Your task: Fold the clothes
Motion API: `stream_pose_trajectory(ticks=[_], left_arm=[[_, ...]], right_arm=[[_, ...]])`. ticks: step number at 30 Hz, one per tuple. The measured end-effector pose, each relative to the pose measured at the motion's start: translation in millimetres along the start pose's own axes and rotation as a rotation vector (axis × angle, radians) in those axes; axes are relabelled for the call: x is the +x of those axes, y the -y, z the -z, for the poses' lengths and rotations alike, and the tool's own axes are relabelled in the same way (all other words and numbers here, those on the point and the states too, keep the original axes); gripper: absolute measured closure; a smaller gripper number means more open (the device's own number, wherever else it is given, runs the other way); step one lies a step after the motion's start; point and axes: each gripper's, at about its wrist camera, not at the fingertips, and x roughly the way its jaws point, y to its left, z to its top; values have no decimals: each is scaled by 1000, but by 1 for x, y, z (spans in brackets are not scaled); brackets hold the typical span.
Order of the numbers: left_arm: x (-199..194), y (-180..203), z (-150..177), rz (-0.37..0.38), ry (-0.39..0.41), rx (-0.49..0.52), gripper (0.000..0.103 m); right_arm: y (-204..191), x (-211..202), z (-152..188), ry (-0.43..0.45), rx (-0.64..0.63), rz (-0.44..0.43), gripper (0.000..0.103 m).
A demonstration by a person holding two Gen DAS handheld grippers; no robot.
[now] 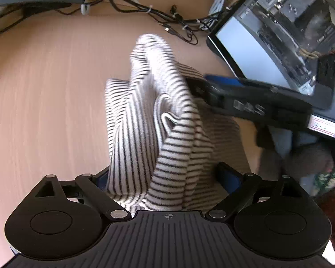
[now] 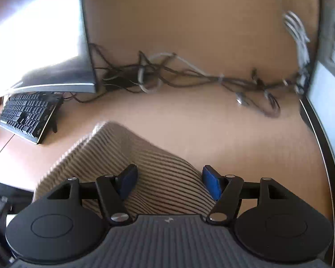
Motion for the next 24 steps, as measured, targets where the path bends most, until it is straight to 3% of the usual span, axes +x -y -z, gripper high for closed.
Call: stream_pose_trajectory(ticks=[3,5,8,12,15,19,20,24], left_arm=[[-12,-4,-2,19,6,-21,13],[-25,-7,-6,37,29,-16,13],[-42,-12,-14,85,69,-14,7],[-42,-19,-24,20,91,5,7],[-30,-23,-21,20,45,7,9],[-11,-21,-12,54,-31,34,21],[-8,-20,-9,64,-38,31,21],[1,-11,-4,88,-39,28,19]], right_arm=[[3,-18,-2,34,-16,10,32],[9,-36,1,57,-14,28,20],[24,-58,16,41,51,41,19],[26,-68,44,1,113,49,18],[23,-67,61,-27,179,20,17],[22,-61,72,-43,265,-60,17],[21,-59,73,-45,272,-79,25],[19,-52,65,-41,221,-81,26]])
